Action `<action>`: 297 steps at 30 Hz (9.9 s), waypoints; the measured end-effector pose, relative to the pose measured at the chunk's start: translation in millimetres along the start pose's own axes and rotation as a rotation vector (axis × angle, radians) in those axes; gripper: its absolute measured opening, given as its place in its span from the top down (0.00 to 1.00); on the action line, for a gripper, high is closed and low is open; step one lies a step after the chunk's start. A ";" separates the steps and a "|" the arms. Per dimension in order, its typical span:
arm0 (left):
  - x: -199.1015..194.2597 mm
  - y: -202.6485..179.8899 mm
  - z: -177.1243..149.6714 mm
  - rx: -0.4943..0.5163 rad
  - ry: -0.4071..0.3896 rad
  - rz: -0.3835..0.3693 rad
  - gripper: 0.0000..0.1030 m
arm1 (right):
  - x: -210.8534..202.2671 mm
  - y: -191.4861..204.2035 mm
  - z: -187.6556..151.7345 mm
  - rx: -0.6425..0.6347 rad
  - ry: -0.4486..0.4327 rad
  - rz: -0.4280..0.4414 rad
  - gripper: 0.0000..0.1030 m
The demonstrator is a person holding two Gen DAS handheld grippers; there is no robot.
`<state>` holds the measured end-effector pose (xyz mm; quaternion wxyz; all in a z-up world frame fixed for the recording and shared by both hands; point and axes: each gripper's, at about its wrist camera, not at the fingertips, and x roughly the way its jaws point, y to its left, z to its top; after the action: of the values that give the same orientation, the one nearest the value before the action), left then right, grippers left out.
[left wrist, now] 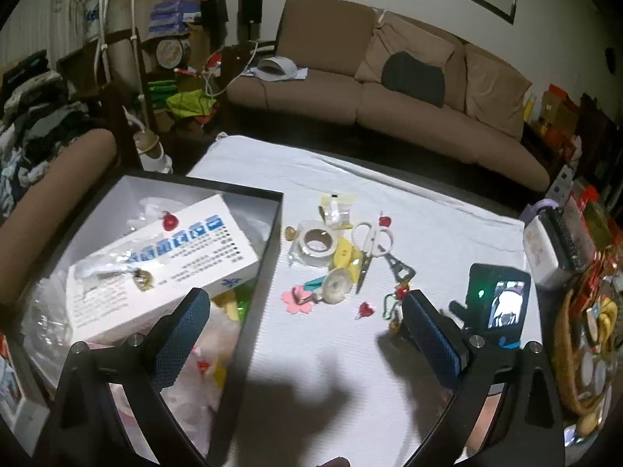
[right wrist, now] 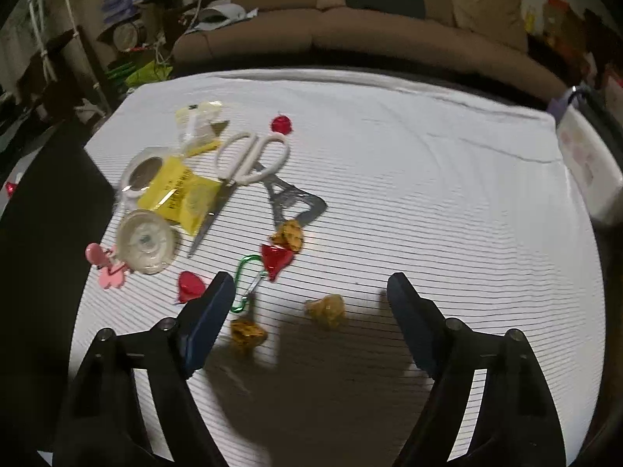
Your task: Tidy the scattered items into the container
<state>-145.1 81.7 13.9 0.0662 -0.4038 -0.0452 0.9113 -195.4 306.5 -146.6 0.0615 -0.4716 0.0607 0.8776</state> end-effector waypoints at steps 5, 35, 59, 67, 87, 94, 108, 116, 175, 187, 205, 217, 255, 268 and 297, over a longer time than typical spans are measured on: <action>9.1 -15.5 0.5 -0.008 0.013 -0.034 0.02 | 15.7 -7.4 -1.0 -0.001 0.033 0.013 0.41; 192.9 -63.1 -51.8 0.100 0.234 -0.201 1.00 | -54.1 -106.6 21.6 0.282 -0.054 0.239 0.84; 180.2 -38.3 -60.8 -0.012 0.222 -0.133 0.36 | -143.9 -87.1 -2.2 0.250 -0.093 0.318 0.84; 193.7 -37.8 -64.7 -0.029 0.203 -0.141 0.86 | -137.4 -88.6 2.5 0.221 -0.075 0.279 0.84; 8.7 -35.9 -15.9 0.123 -0.115 0.005 0.86 | -160.4 -59.1 0.1 0.188 -0.118 0.341 0.84; -47.5 -11.4 -8.1 0.105 -0.187 0.052 0.86 | -171.5 -33.3 1.5 0.157 -0.128 0.355 0.84; -70.6 49.9 3.3 0.023 -0.221 0.121 0.86 | -190.7 37.1 17.5 0.034 -0.158 0.411 0.84; -77.3 93.0 5.1 -0.070 -0.232 0.163 0.86 | -200.4 108.3 17.1 -0.124 -0.160 0.443 0.84; -30.0 63.1 10.6 -0.057 -0.118 0.014 0.09 | -59.1 -1.7 4.8 0.045 0.160 0.168 0.32; 10.3 16.3 8.7 -0.003 -0.044 0.010 0.09 | -2.8 34.1 -11.0 -0.197 0.143 0.048 0.54; 122.4 -54.0 -12.2 0.182 0.095 0.029 0.09 | -74.6 -68.3 -10.0 0.096 0.159 0.181 0.82; 222.2 -51.8 -38.2 0.171 0.096 0.140 0.15 | -104.1 -72.2 -18.4 0.090 0.181 0.196 0.82; -90.0 15.4 13.6 0.022 -0.276 -0.009 0.58 | -189.8 -2.9 -2.2 -0.005 -0.105 0.293 0.82; -91.7 93.9 14.5 -0.109 -0.246 0.137 0.58 | -215.4 71.0 10.9 -0.121 -0.200 0.307 0.82; -88.7 183.6 5.8 -0.160 -0.171 0.344 0.58 | -196.5 222.2 0.8 -0.281 -0.139 0.482 0.82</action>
<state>-105.9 -113.6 57.7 -0.1269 -0.3308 -0.0531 0.9336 -125.2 77.7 28.7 -0.2109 -0.3860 0.0444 0.8970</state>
